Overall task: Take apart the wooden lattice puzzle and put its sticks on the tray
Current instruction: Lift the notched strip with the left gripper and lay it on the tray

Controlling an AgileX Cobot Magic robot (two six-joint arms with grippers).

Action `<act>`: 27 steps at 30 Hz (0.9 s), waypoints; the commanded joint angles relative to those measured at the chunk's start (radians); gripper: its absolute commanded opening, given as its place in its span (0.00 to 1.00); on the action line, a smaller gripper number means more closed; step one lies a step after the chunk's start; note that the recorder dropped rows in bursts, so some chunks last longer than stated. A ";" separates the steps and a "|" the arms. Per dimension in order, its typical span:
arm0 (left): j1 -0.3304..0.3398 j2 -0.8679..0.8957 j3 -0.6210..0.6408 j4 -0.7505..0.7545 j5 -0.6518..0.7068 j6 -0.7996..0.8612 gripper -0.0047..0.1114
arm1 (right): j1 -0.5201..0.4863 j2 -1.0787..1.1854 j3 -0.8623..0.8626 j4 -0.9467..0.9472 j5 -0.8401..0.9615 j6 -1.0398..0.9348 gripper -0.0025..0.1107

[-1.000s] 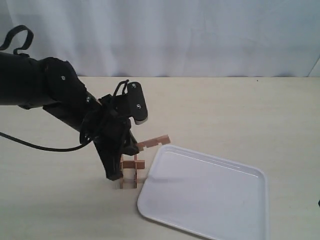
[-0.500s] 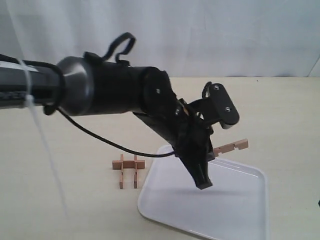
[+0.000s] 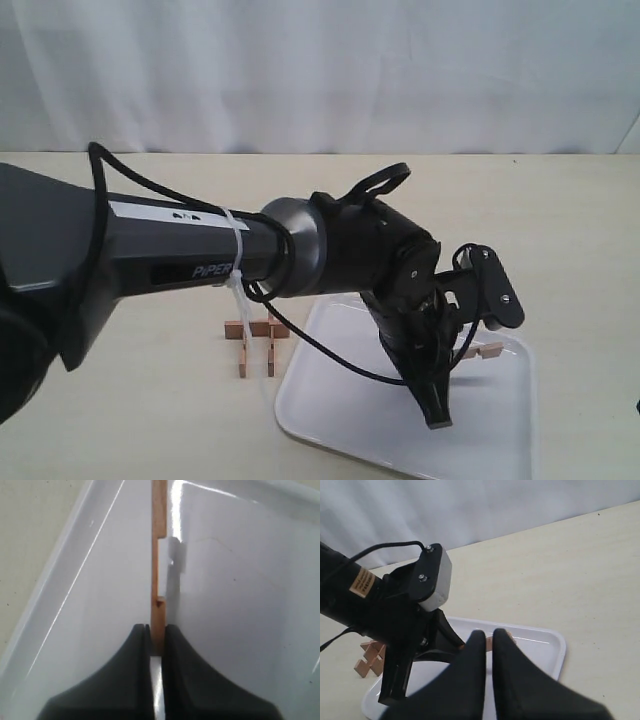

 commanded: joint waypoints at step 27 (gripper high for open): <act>-0.004 0.034 -0.009 0.034 -0.006 -0.018 0.04 | 0.003 -0.005 0.001 0.001 -0.003 -0.006 0.06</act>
